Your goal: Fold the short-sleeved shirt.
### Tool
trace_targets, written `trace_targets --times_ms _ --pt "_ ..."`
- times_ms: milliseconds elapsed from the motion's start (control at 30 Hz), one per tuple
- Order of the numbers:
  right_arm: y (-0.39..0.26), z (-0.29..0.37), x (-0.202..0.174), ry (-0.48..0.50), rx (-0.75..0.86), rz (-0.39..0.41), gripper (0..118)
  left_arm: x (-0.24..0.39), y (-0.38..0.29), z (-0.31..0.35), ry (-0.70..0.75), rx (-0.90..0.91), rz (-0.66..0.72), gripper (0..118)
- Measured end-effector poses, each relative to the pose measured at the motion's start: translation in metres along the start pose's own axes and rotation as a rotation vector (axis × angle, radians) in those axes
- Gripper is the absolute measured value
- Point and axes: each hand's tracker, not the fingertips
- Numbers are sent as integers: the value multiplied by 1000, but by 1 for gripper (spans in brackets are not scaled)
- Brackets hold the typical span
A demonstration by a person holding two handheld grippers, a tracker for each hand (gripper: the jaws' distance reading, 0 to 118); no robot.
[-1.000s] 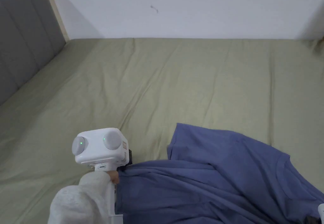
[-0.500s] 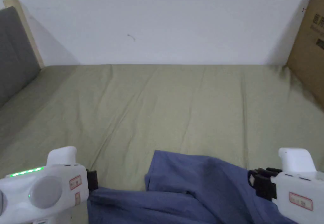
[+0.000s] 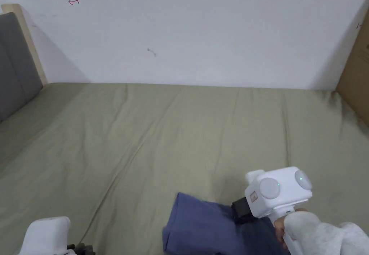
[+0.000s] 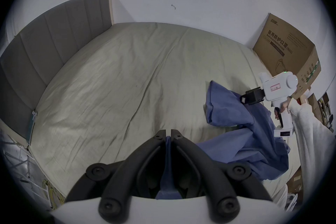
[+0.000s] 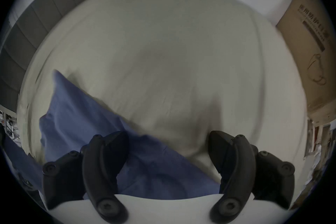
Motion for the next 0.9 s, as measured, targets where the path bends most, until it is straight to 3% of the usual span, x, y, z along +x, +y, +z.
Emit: trace_targets --times_ms 67,167,233,300,367,567,700,900 --pt "0 10 -2 23 63 -59 85 -4 -1 -2 4 -3 5 3" --pt "-5 26 -12 8 67 4 61 -6 -1 -7 1 -12 29 3" --pt "-9 29 -19 -6 72 12 38 -6 -3 -8 4 -6 31 3" --pt "-13 34 -27 -42 95 16 34 -6 -3 -8 30 -19 34 3" --pt "-18 39 -33 -78 104 41 5 -6 -3 -7 36 -20 26 3" --pt "-34 81 -4 32 147 -95 5 -12 4 3 51 -16 17 3" --pt "-52 152 29 -28 254 -110 5 -9 15 25 82 28 -43 3" --pt "-91 283 89 -86 434 -239 5 -7 32 75 84 121 -40 3"
